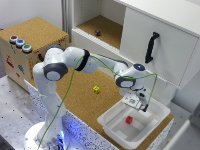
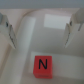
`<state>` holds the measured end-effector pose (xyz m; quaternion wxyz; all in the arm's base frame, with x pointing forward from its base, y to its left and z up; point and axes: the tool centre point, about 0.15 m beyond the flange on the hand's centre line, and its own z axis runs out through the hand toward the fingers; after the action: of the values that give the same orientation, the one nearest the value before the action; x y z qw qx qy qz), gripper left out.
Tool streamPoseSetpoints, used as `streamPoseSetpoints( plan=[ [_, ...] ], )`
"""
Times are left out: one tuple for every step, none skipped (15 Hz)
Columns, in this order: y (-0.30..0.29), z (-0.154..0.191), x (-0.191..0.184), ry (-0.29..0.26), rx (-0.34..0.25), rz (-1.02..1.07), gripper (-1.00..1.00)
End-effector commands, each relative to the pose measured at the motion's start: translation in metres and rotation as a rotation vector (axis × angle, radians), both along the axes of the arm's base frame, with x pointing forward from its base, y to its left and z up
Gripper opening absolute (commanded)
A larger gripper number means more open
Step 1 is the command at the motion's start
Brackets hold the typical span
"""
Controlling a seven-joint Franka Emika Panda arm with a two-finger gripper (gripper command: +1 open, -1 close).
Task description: Lift the pink block
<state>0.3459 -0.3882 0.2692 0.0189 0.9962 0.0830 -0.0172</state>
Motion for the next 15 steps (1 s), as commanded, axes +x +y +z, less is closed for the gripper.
streamPoseSetpoints(
  plan=[
    [-0.012,-0.035,-0.002,-0.063,0.019,0.016,1.00],
    [-0.014,-0.039,-0.005,-0.069,0.005,0.028,1.00],
    [-0.016,-0.043,-0.008,-0.078,-0.019,0.056,1.00],
    [-0.016,-0.048,-0.013,-0.078,-0.046,0.099,1.00],
    [-0.018,-0.052,-0.016,-0.068,-0.056,0.119,1.00],
    [-0.020,-0.055,-0.019,-0.066,-0.064,0.126,1.00],
    [-0.021,-0.057,-0.020,-0.071,-0.067,0.126,1.00],
    [-0.020,-0.057,-0.020,-0.075,-0.065,0.114,1.00],
    [-0.019,-0.058,-0.020,-0.074,-0.059,0.106,1.00],
    [-0.016,-0.058,-0.021,-0.081,-0.061,0.107,1.00],
    [-0.016,-0.058,-0.023,-0.082,-0.059,0.105,1.00],
    [-0.016,-0.059,-0.025,-0.084,-0.064,0.102,1.00],
    [-0.015,-0.060,-0.027,-0.095,-0.080,0.100,1.00],
    [-0.015,-0.061,-0.028,-0.099,-0.087,0.090,1.00],
    [-0.014,-0.063,-0.028,-0.105,-0.094,0.075,-1.00]
  ],
)
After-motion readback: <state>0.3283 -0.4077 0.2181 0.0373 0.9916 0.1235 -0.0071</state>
